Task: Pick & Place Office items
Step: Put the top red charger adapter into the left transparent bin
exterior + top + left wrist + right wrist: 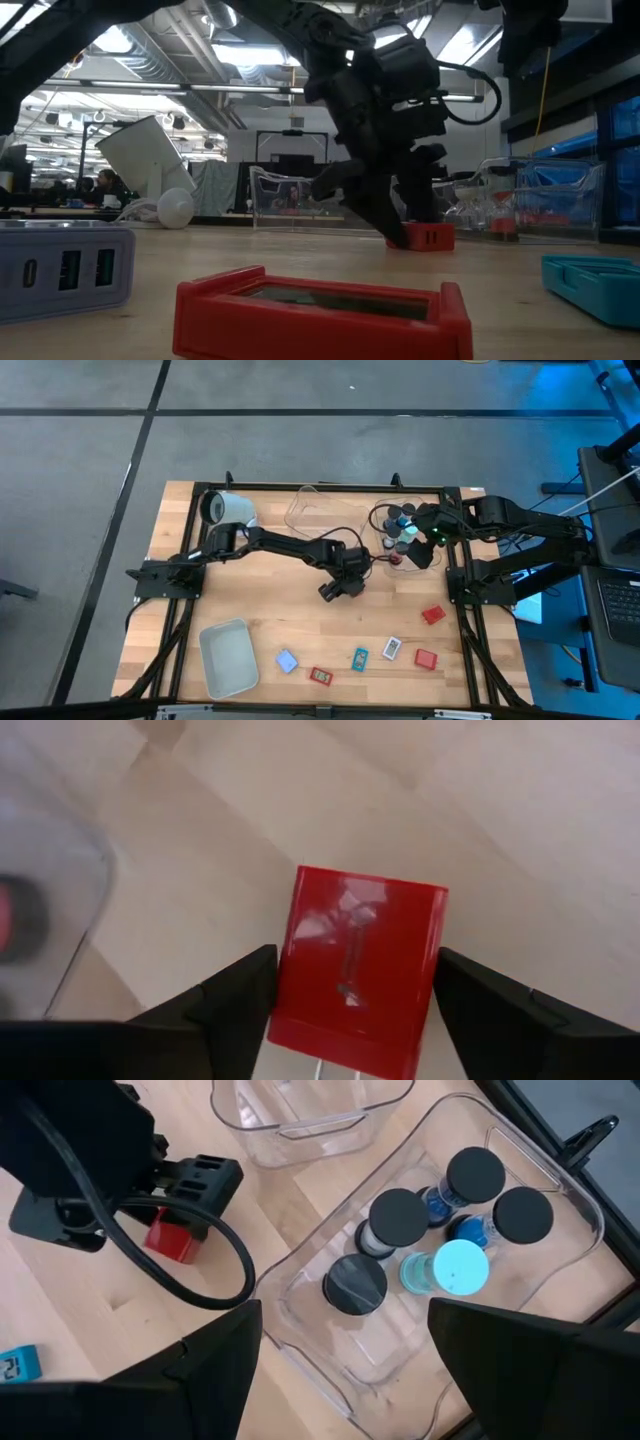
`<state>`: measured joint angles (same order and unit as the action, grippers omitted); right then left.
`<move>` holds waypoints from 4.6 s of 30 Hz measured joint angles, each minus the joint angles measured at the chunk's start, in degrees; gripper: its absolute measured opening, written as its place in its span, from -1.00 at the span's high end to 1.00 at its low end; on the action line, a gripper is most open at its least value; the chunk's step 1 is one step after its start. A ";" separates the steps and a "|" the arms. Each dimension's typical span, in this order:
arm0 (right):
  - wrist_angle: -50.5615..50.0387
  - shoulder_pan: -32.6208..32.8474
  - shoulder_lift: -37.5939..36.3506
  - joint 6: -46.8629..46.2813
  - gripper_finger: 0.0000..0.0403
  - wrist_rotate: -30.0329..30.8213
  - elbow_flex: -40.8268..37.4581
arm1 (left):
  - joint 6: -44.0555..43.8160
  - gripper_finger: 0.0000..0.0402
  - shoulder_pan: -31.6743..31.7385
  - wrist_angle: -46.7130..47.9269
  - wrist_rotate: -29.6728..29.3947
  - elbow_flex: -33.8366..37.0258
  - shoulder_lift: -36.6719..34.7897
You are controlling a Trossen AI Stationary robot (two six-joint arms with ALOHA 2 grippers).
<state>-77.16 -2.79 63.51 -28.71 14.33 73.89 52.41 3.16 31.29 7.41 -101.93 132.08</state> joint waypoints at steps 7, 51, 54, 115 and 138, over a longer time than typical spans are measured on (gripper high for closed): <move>0.68 0.00 0.00 0.74 -0.44 2.88 0.00 | -4.50 -0.05 -0.42 1.61 -2.19 -0.13 -0.35; 1.51 0.00 0.00 4.82 -0.44 8.20 -0.04 | -39.84 -0.05 21.29 2.21 -3.79 13.38 -20.07; 1.53 0.00 0.00 5.63 -0.44 9.18 -0.04 | -41.56 -0.05 22.23 -2.86 -5.39 18.70 -20.05; -3.38 -0.05 0.00 -1.70 -0.44 -2.31 -0.04 | -51.25 -0.37 26.21 -4.53 -11.57 22.78 -19.75; -12.38 8.27 0.02 -18.44 -0.44 -10.73 -5.11 | -44.20 -0.30 20.61 13.04 -6.26 11.63 -21.80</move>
<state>-89.54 5.48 63.53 -47.15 3.60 68.77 8.21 23.77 44.33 1.15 -90.30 110.27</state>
